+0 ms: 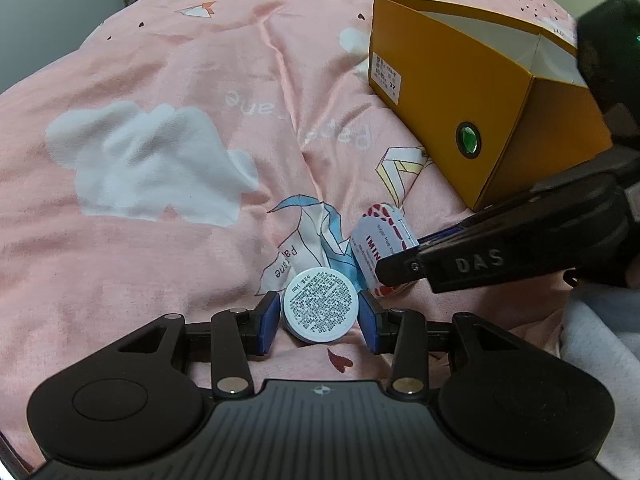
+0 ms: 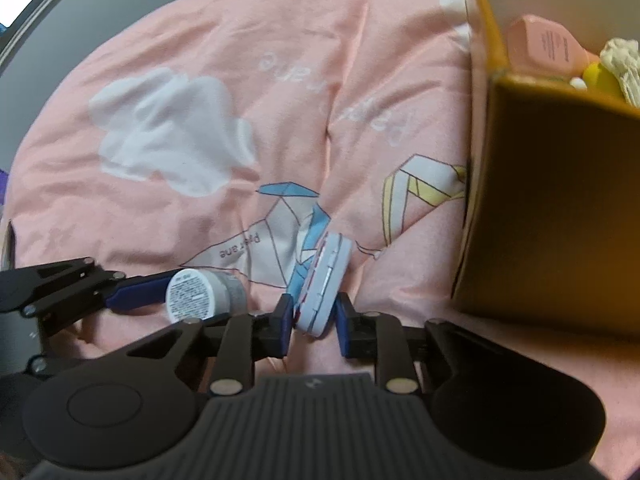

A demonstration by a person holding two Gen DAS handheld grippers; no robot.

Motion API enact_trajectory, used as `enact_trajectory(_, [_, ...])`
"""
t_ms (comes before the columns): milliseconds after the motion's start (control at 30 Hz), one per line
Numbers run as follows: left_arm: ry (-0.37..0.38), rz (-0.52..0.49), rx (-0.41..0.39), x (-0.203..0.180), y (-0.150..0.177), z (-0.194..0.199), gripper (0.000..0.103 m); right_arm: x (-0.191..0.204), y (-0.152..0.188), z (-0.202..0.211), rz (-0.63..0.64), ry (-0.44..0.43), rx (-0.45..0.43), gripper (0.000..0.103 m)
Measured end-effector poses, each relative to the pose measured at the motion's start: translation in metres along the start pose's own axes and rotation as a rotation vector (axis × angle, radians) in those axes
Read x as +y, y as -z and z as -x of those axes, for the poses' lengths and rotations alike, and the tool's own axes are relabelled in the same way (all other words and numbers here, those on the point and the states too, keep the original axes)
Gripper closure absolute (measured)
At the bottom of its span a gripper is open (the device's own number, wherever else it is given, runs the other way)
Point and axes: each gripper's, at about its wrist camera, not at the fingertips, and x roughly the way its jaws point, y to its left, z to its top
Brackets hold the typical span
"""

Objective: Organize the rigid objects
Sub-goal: 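Grasp the white tin with left tool while right tool grasps red-white mint tin, then carry the white tin and mint tin over the orange box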

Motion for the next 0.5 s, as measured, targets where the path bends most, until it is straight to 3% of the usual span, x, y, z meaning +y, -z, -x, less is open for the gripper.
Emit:
enact_trajectory(167, [0.0, 0.01, -0.01, 0.0, 0.0, 0.003, 0.056, 0.012, 0.006, 0.02, 0.096, -0.029, -0.043, 0.087])
enact_trajectory(500, [0.002, 0.009, -0.068, -0.006, -0.004, 0.021, 0.056, 0.021, 0.017, 0.068, 0.193, 0.0, -0.178, 0.088])
